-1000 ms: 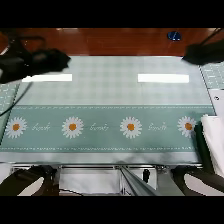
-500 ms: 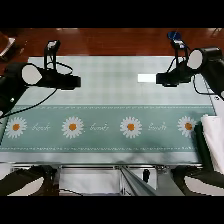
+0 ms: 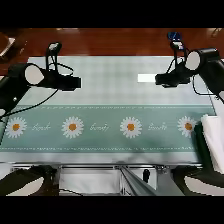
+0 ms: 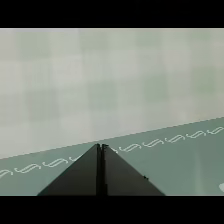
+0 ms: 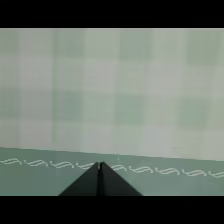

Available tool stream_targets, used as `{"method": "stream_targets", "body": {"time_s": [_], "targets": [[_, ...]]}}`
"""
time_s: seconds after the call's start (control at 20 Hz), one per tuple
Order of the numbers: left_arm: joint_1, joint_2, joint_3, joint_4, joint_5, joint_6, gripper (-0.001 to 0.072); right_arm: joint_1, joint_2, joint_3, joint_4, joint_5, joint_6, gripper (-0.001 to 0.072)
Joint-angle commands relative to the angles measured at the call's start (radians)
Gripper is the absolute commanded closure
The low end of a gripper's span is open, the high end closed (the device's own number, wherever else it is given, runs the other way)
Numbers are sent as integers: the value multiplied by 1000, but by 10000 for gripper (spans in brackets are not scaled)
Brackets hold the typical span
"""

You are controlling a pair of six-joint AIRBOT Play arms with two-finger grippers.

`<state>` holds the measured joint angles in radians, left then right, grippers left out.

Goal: Fold the shirts.

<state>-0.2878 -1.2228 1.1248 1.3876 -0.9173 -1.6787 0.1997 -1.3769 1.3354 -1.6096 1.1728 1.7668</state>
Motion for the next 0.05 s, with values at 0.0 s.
{"method": "stream_targets", "body": {"time_s": [0.0], "targets": [[1,-1,0,1,0,1,689,1,0,0,-2,0,1,698]]}}
